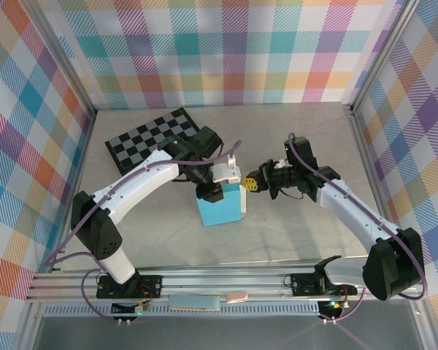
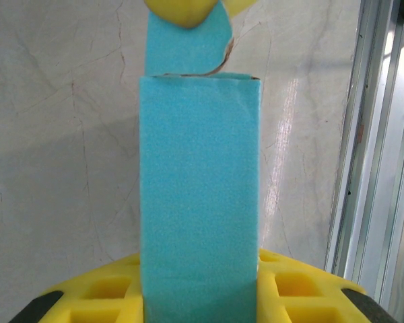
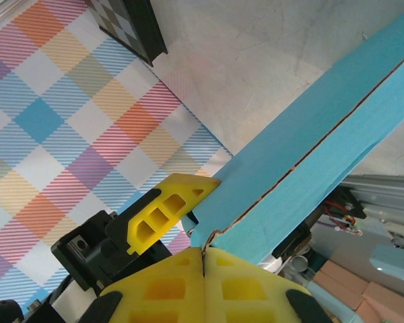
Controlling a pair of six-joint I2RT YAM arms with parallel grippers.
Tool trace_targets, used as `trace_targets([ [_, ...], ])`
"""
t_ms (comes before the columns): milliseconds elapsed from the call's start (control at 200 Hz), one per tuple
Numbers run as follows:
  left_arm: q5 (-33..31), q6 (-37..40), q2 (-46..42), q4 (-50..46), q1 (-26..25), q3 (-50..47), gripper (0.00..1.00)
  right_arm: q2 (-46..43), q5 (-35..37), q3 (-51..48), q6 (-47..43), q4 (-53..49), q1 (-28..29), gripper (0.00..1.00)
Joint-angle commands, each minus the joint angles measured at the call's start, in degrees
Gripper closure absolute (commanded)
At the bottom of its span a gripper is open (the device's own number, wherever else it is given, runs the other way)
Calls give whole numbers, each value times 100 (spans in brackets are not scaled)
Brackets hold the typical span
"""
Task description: Fold the paper box
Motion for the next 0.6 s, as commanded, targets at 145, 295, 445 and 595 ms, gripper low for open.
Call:
trace_targets([
  [145,68,126,-21,207,41,-271,88,23,250,48,-1283,-405,-6,100],
  [295,105,126,-47,230,50,-305,88,-32,398,-7,-1828,-396,-12,100],
  [445,166,145,-54,240,50,-311,88,-52,539,-24,-2233,-216,-3,100],
  [595,213,194,-67,270,50,-315,88,-35,706,133,-2900,-314,-6,100],
])
